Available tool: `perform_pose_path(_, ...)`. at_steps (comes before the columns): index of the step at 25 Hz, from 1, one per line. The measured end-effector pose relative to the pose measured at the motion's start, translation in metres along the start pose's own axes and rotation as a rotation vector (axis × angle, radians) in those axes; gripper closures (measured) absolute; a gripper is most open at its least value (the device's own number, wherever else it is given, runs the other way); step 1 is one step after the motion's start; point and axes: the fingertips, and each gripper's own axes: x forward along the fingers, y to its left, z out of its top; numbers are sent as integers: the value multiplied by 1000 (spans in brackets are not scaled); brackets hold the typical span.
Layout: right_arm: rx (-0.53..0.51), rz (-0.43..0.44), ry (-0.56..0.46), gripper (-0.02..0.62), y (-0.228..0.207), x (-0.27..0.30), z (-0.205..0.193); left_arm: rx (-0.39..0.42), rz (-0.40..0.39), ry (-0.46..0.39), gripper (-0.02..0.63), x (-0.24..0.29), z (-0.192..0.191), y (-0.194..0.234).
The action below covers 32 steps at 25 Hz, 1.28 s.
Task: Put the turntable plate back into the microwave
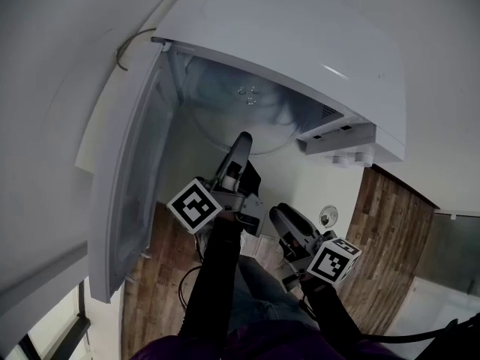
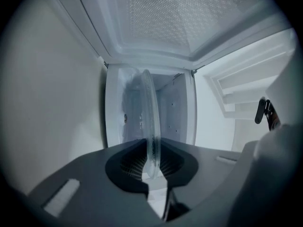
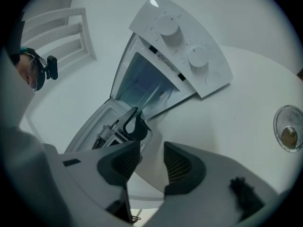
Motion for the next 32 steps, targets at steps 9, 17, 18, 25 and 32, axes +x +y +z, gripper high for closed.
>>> perform_pose_path(9,-3,-14,15,436,2,9,-1,-30,7,1,554,21,10,11)
perform_pose_path(17,-8,-19,23,436,6,18,-1,-14,40,33,552,36,15,21)
perform_pose_path(18,-11,-19,26,436,7,19,-1,-13,44,38,552,38,15,22)
perform_pose_path(25,-17,-32,22,436,6,21,2,-21,49,63,549,50,13,26)
perform_pose_path(32,-17,-46,22,436,4,23,2,-32,44,75,548,55,14,27)
